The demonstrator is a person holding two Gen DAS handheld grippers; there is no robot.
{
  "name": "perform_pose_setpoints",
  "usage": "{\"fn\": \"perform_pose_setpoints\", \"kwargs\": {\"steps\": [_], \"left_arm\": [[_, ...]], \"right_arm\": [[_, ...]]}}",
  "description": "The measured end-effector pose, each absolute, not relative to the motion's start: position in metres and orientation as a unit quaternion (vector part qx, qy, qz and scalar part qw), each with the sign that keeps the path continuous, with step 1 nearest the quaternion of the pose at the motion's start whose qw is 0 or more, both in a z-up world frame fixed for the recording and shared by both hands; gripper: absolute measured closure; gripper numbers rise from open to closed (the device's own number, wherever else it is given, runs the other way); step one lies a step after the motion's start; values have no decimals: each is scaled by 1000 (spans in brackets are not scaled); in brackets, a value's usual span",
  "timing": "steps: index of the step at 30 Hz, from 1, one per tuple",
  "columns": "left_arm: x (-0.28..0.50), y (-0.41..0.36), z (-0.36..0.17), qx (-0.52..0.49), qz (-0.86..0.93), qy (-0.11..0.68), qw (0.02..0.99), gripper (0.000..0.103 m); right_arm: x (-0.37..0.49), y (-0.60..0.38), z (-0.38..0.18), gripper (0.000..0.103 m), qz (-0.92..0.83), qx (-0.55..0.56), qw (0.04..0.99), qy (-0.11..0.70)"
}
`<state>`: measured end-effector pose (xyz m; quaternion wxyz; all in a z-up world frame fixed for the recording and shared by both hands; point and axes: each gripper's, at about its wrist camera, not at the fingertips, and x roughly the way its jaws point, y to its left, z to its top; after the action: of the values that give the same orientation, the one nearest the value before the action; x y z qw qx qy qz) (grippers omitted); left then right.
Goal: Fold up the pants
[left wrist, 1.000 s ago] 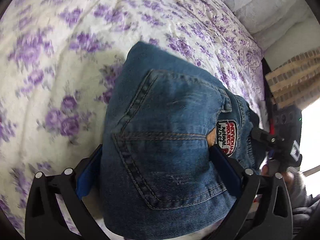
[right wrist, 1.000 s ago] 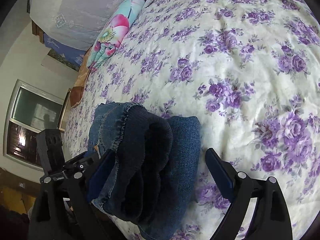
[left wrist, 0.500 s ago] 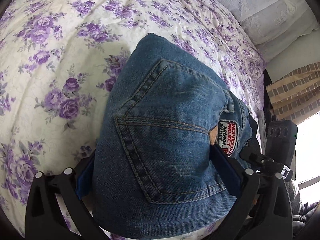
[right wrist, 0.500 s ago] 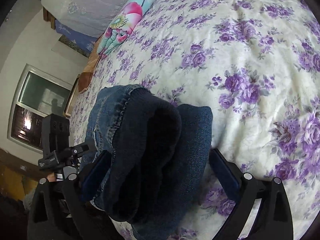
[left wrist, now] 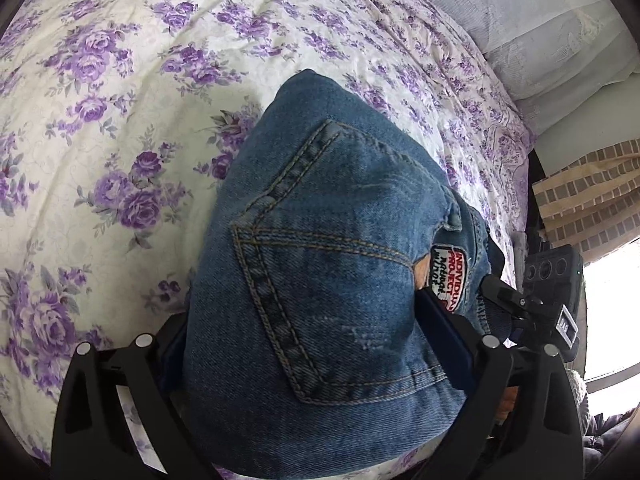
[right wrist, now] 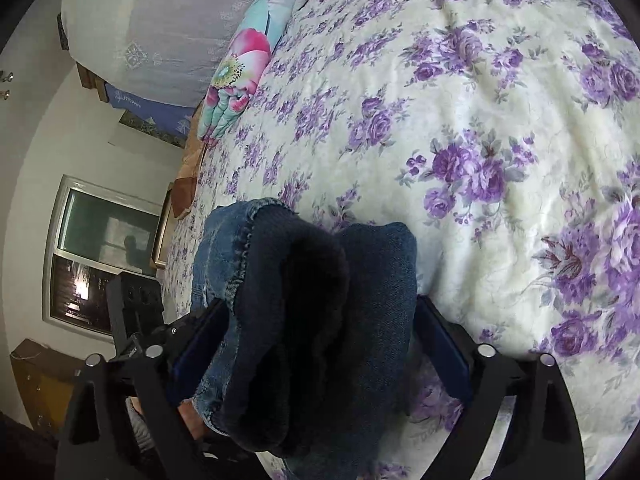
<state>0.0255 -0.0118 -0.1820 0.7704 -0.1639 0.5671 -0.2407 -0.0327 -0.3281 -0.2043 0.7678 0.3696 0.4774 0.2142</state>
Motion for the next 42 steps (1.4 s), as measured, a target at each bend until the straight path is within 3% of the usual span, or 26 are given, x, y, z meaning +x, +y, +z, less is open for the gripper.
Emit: {"fn": "perform_pose_setpoints", "kwargs": {"steps": [5, 9, 14, 18, 21, 27, 34, 42], "left_arm": [[25, -16, -177, -147, -229, 574, 772, 12], [28, -11, -190, -167, -235, 580, 762, 4], [25, -11, -189, -164, -241, 579, 761, 4], [22, -17, -177, -139, -250, 576, 766, 16], [18, -15, -163, -132, -254, 573, 768, 30], [15, -24, -138, -109, -260, 573, 769, 45], [63, -60, -102, -100, -293, 544, 780, 49], [201, -132, -62, -94, -337, 489, 799, 49]], "right_arm": [[-33, -327, -199, 29, 216, 353, 776, 476], [-25, -331, -210, 20, 225, 393, 753, 478], [-16, -346, -221, 15, 226, 474, 710, 470], [-21, -342, -216, 37, 235, 423, 733, 478], [-28, -340, -207, 43, 233, 399, 748, 477], [-41, -326, -168, 47, 240, 324, 786, 469], [-32, -349, -137, 49, 222, 337, 804, 436], [77, -412, -72, 49, 191, 318, 853, 367]]}}
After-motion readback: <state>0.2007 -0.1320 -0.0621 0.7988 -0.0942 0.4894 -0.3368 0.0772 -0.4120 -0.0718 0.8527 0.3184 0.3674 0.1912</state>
